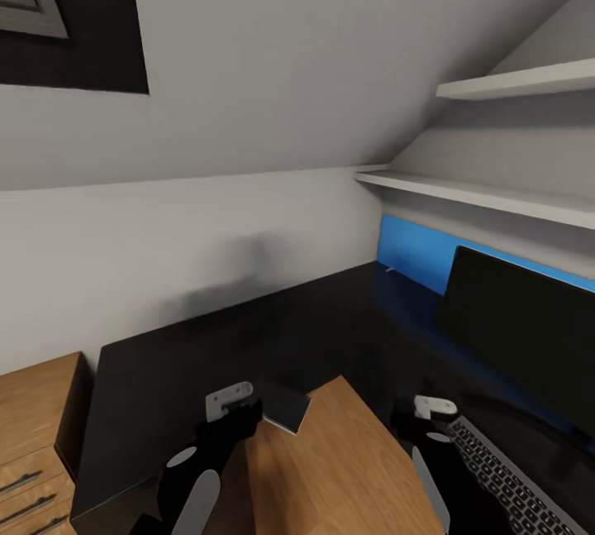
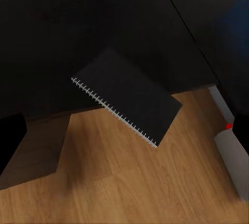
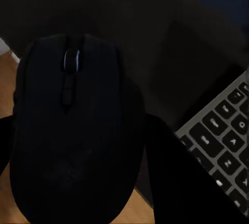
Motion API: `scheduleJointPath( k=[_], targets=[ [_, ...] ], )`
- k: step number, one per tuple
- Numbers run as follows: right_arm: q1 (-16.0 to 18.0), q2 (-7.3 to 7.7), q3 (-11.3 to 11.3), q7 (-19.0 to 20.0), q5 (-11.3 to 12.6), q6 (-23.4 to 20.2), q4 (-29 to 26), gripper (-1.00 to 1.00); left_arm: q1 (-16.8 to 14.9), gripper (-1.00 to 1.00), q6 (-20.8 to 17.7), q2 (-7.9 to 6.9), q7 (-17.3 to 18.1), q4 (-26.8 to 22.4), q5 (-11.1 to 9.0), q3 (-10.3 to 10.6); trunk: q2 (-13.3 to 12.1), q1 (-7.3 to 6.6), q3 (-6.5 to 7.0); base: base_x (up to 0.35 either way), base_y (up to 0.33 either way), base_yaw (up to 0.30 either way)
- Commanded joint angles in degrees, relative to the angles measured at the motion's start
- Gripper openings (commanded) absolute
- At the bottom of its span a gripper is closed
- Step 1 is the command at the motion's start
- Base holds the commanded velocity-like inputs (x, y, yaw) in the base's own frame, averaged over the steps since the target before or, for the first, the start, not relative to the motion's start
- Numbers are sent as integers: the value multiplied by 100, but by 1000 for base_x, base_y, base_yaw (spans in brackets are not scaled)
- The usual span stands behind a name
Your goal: In the bedroom, organize the workspace by keeping the computer under the desk, ensuring the monitor is on the desk, placing the keyboard on the desk next to the monitor, placing the mouse on the desk next to the keyboard, moving the folder from the swivel chair onto the desk next to the mouse, stacking the notebook on top of the folder with the pen on top of the notebook, and positioning the swivel chair next to the desk.
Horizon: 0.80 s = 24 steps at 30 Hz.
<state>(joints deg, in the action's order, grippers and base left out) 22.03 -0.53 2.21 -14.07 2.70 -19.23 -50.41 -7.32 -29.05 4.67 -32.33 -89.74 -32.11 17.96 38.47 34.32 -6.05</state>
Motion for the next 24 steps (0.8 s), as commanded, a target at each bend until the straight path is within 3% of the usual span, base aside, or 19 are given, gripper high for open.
scheduleJointPath(
  k=[1, 9, 18, 24],
  targets=[
    [35, -1, 6, -26, 42, 4, 49, -100, -6, 100, -10, -1, -54, -8, -56, 6, 9, 3, -10, 80, 0, 0],
    [498, 172, 12, -31, 19, 465, 1012, -100, -6, 100, -13, -1, -52, -6, -62, 6, 9, 3, -10, 238, 0, 0],
    [597, 318, 54, -48, 42, 490, 1123, -100, -6, 100, -13, -1, -53, -8, -77, 2, 9, 3, -10, 44, 0, 0],
    [829, 440, 82, -52, 60, 676, 1613, -100, -6, 100, -7, -1, -54, -47, -236, -26, 9, 3, -10, 2, 0, 0]
  ],
)
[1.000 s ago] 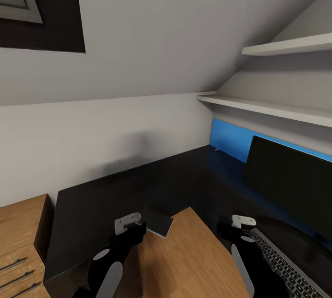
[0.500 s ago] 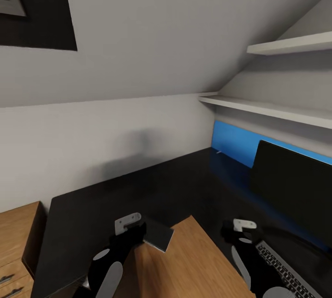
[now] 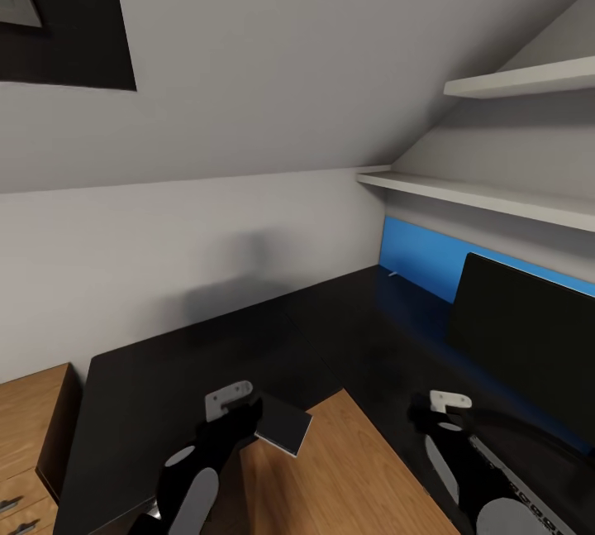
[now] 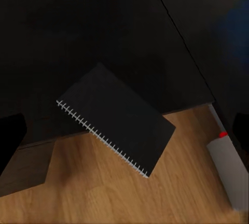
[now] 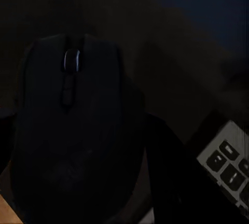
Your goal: In the bedroom, organize the workspace by keeping the computer under the desk, ensuring the monitor is on the desk, placing the keyboard on the desk next to the monitor, placing the mouse on the desk next to the keyboard, moving the folder from the swivel chair onto the desk next to the mouse, stacking the notebook on top of the folder with the pen on top of the notebook, and positioning the swivel chair next to the desk.
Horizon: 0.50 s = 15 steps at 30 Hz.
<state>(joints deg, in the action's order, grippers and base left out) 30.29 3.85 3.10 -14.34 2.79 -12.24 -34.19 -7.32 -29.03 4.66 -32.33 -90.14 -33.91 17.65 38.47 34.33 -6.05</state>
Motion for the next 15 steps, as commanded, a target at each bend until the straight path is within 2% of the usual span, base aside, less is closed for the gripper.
scheduleJointPath(
  k=[1, 3, 8, 15],
  targets=[
    [74, 25, -5, -28, 53, 82, 138, -100, -6, 100, -8, 0, -54, -13, -74, -4, 9, 2, -11, 0, 0, 0],
    [224, 88, -3, -32, 57, 241, 434, -100, -6, 100, -6, 0, -54, -19, -96, -18, 9, 2, -11, 0, 0, 0],
    [295, 143, -3, -34, 62, 305, 575, -100, -6, 100, -6, 3, -54, -21, -104, -17, 9, 2, -11, 0, 0, 0],
    [324, 189, 11, -34, 64, 326, 622, -100, -6, 100, -6, 8, -54, -21, -110, 1, 290, 156, -136, 0, 0, 0]
  ],
)
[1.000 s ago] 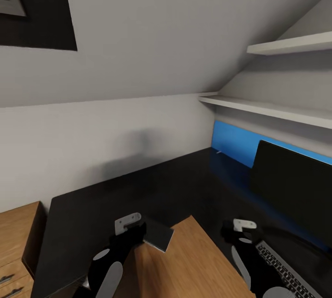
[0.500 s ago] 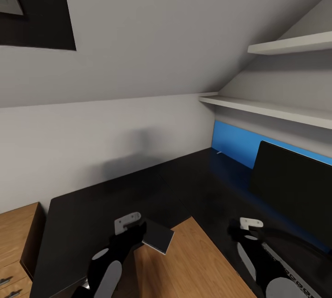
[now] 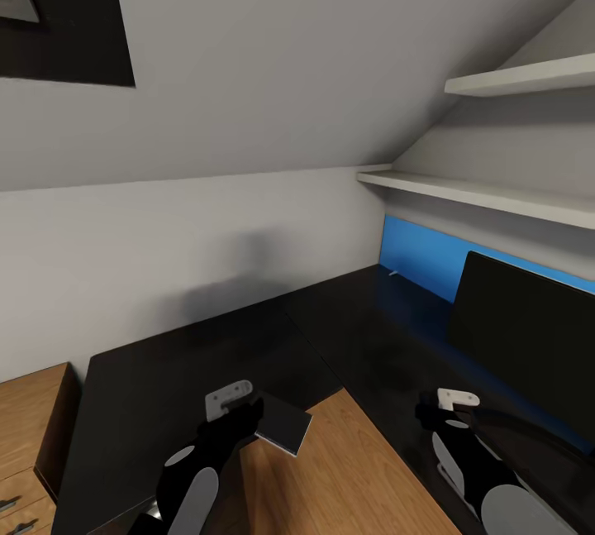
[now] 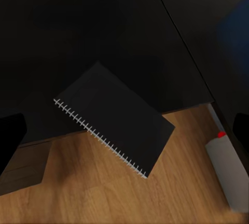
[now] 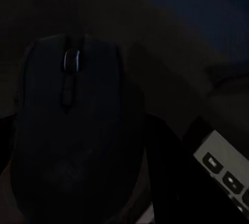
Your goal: In the bedroom, organize the workspace by keeping the computer under the desk, ensuring the monitor is on the desk, placing the keyboard on the desk next to the monitor, placing the mouse on the desk next to the keyboard, moving the folder from the swivel chair onto the desk next to the mouse, stacking the notebook on top of the folder with the pen on top of the notebook, and positioning the swivel chair next to the desk.
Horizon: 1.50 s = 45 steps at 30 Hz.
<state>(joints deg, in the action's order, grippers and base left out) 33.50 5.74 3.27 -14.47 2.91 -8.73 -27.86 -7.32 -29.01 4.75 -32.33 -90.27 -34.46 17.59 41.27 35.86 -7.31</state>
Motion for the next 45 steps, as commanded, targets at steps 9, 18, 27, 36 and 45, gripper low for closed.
scheduleJointPath(
  k=[9, 18, 27, 36, 45],
  targets=[
    [7, 6, -2, -21, 53, -24, -9, -100, -6, 100, -8, 0, -54, -8, -60, 15, 371, 200, -172, 0, 0, 0],
    [7, 6, -2, -21, 54, -24, -8, -100, -6, 100, -8, 0, -54, -8, -56, 24, 732, 398, -334, 0, 0, 0],
    [7, -22, 1, -17, 60, -27, -20, -100, -6, 100, -12, 0, -54, -8, -59, 25, 1093, 595, -495, 0, 0, 0],
    [6, -20, 7, 2, 61, -24, -52, -100, -6, 100, -17, 0, -54, -30, -60, 25, 1454, 793, -657, 0, 0, 0],
    [5, -20, 7, 5, 61, -24, -53, -100, -6, 100, -17, -3, -54, -144, -61, 33, 1815, 991, -818, 0, 0, 0]
  ],
)
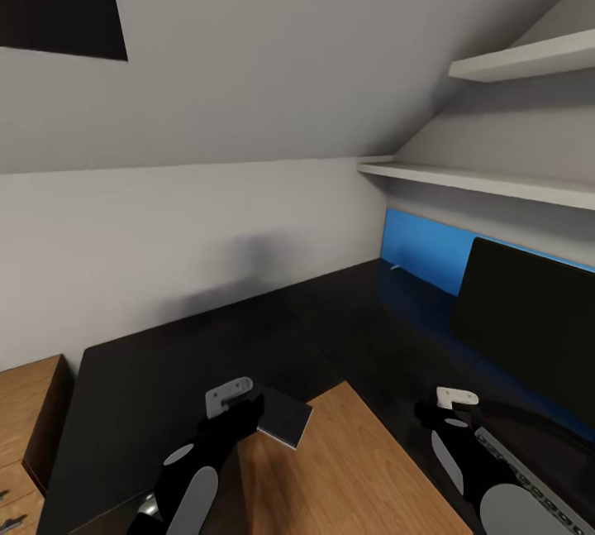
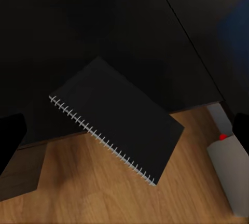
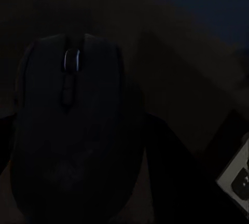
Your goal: In the bedroom, organize the workspace by keeping the computer under the desk, ensuring the monitor is on the desk, placing the keyboard on the desk next to the monitor, placing the mouse on the desk next to the keyboard, moving the folder from the swivel chair onto the desk next to the mouse, stacking the notebook on top of the folder with the pen on top of the notebook, and positioning the swivel chair next to the desk.
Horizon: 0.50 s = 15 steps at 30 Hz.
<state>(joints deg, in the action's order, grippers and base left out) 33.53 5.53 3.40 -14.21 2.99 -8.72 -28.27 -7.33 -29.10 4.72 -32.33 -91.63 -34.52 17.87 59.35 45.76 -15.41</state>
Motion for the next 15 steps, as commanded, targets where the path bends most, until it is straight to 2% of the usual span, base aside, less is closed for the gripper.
scheduleJointPath(
  k=[1, 15],
  targets=[
    [0, 1, -6, -20, 52, -25, -12, -100, -5, 100, -8, 1, -54, -14, -55, 6, 47, 23, -26, 0, 0, 0],
    [1, 12, -6, -25, 52, -17, -12, -100, -5, 100, -17, -1, -54, -39, -55, 15, 609, 331, -278, 0, 0, 0]
  ],
)
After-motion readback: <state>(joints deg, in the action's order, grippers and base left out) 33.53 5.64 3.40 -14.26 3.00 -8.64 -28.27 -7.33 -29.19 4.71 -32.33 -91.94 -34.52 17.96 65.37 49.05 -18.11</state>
